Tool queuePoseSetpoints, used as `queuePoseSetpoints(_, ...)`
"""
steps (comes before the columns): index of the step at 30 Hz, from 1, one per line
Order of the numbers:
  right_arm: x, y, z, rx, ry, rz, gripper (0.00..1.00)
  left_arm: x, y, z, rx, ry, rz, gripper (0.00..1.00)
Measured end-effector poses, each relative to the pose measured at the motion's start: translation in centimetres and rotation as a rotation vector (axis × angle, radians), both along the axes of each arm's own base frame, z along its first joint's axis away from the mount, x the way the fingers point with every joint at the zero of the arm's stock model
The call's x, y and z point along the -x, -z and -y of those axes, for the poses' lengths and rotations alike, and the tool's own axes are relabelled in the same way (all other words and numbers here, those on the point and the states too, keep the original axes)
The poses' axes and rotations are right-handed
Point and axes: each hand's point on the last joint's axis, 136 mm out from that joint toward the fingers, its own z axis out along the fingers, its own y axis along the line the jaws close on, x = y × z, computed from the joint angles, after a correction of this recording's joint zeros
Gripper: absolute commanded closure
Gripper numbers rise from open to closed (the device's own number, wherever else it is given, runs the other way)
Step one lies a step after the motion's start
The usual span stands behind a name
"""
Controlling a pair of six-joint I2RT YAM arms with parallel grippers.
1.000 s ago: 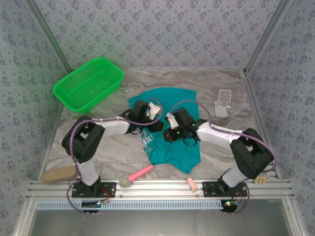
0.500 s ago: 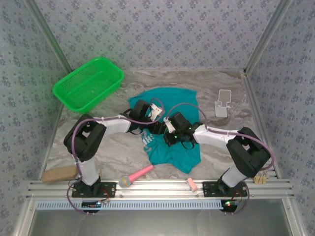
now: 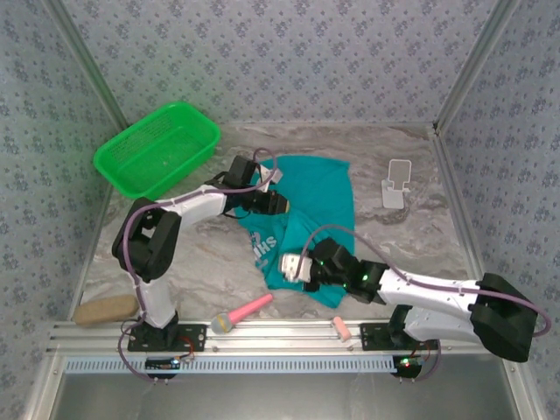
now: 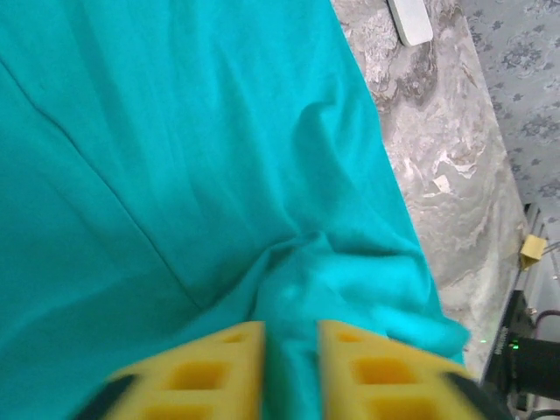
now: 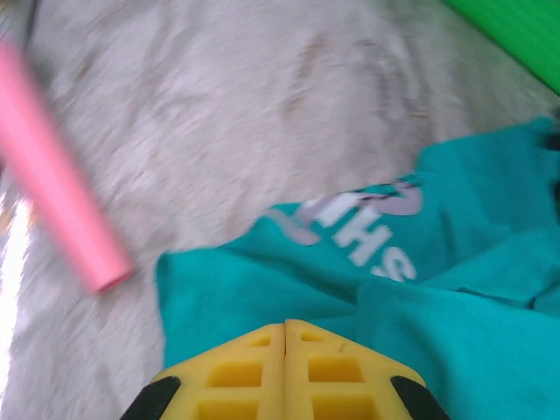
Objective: Fold the inside-out t-shirt
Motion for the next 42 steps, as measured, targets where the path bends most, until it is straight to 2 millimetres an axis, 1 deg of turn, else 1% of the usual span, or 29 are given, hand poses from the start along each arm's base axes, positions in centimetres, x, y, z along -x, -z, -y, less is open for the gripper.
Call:
queuePoseSetpoints(1, 0.8, 1.0, 0.1, 0.043, -0.044, 0.017, 0.72, 0.2, 0.2, 0.0, 0.005, -0.005, -0.019, 0.55)
queuePoseSetpoints(2, 1.1, 1.6, 0.3, 0.075, -0.066, 0.029, 0.66, 0.4, 0.4, 0.0, 0.008, -0.007, -0.034, 0.54)
queuePoseSetpoints(3, 1.1, 2.0, 0.6, 0.101, -0.081, 0.043, 0.65, 0.7, 0.7, -0.1, 0.007, -0.009, -0.048, 0.53)
queuePoseSetpoints(5, 0.9, 1.8, 1.0, 0.114, -0.089, 0.063, 0.64, 1.5, 1.5, -0.6, -0.005, -0.013, -0.074, 0.52)
queuePoseSetpoints(6, 0.7, 1.4, 1.2, 0.105, -0.082, 0.069, 0.64, 2.0, 1.9, -1.0, -0.013, -0.014, -0.086, 0.52)
queuePoseSetpoints(8, -0.3, -0.1, 1.6, 0.059, -0.051, 0.081, 0.64, 3.1, 2.2, -1.8, -0.032, -0.016, -0.097, 0.52)
queuePoseSetpoints(10, -1.9, -1.8, 2.2, -0.003, 0.018, 0.08, 0.63, 4.0, 1.8, -2.6, -0.049, -0.016, -0.082, 0.52)
queuePoseSetpoints(12, -3.7, -3.0, 2.8, -0.054, 0.096, 0.062, 0.61, 4.6, 1.2, -3.3, -0.064, -0.018, -0.051, 0.52)
queuePoseSetpoints(14, -5.6, -3.5, 3.4, -0.089, 0.172, 0.035, 0.6, 5.0, 1.0, -4.0, -0.081, -0.023, -0.024, 0.52)
queuePoseSetpoints(16, -7.0, -3.3, 3.4, -0.101, 0.223, -0.002, 0.6, 5.7, 1.6, -4.7, -0.106, -0.022, -0.016, 0.52)
queuePoseSetpoints(19, -8.2, -2.3, 2.8, -0.107, 0.265, -0.055, 0.6, 6.9, 3.4, -5.5, -0.159, -0.016, -0.036, 0.52)
queuePoseSetpoints(21, -8.7, -1.5, 2.7, -0.111, 0.29, -0.086, 0.6, 7.8, 4.4, -5.5, -0.202, -0.003, -0.038, 0.52)
queuePoseSetpoints(23, -9.1, -1.1, 2.6, -0.117, 0.309, -0.108, 0.58, 8.2, 5.0, -5.1, -0.233, 0.011, -0.025, 0.53)
queuePoseSetpoints(24, -9.2, -0.9, 2.6, -0.122, 0.318, -0.121, 0.51, 8.2, 5.4, -5.0, -0.251, 0.015, -0.018, 0.54)
queuePoseSetpoints(25, -9.4, -0.8, 2.5, -0.127, 0.331, -0.136, 0.37, 8.2, 5.7, -4.8, -0.268, 0.016, -0.012, 0.58)
queuePoseSetpoints(26, -9.6, -0.6, 2.5, -0.131, 0.353, -0.147, 0.3, 8.0, 6.0, -4.8, -0.283, 0.011, -0.007, 0.69)
queuePoseSetpoints(27, -9.9, -0.5, 2.3, -0.138, 0.381, -0.153, 0.26, 7.8, 6.2, -4.8, -0.293, 0.002, -0.004, 0.82)
queuePoseSetpoints(28, -10.5, -0.4, 2.3, -0.146, 0.424, -0.161, 0.25, 7.4, 6.4, -4.8, -0.303, -0.004, 0.005, 0.93)
queuePoseSetpoints(29, -11.0, -0.2, 2.2, -0.153, 0.473, -0.171, 0.26, 7.1, 6.5, -4.7, -0.306, -0.009, 0.013, 0.99)
queuePoseSetpoints(32, -13.3, -0.2, 2.1, -0.176, 0.65, -0.227, 0.3, 6.5, 6.0, -4.4, -0.271, -0.013, 0.022, 1.0)
queuePoseSetpoints(34, -14.3, -0.9, 2.0, -0.222, 0.761, -0.283, 0.37, 6.3, 5.5, -3.9, -0.219, -0.012, 0.017, 1.0)
queuePoseSetpoints(35, -14.5, -1.3, 1.9, -0.252, 0.815, -0.322, 0.37, 6.5, 5.3, -3.9, -0.19, -0.012, 0.008, 1.0)
queuePoseSetpoints(36, -14.5, -1.5, 1.8, -0.274, 0.853, -0.352, 0.37, 6.8, 5.2, -3.9, -0.168, -0.01, -0.003, 1.0)
queuePoseSetpoints(38, -13.7, -1.8, 0.9, -0.32, 0.927, -0.434, 0.38, 7.9, 5.4, -4.3, -0.132, -0.01, -0.042, 1.0)
queuePoseSetpoints(39, -13.4, -1.5, 0.5, -0.323, 0.949, -0.462, 0.41, 8.3, 5.5, -4.5, -0.12, -0.011, -0.056, 1.0)
queuePoseSetpoints(41, -12.5, -0.3, -0.5, -0.299, 0.996, -0.516, 0.54, 9.4, 6.1, -4.8, -0.102, -0.011, -0.094, 1.0)
queuePoseSetpoints(42, -12.3, 0.5, -0.6, -0.281, 1.019, -0.533, 0.56, 9.8, 6.5, -5.0, -0.1, -0.013, -0.108, 1.0)
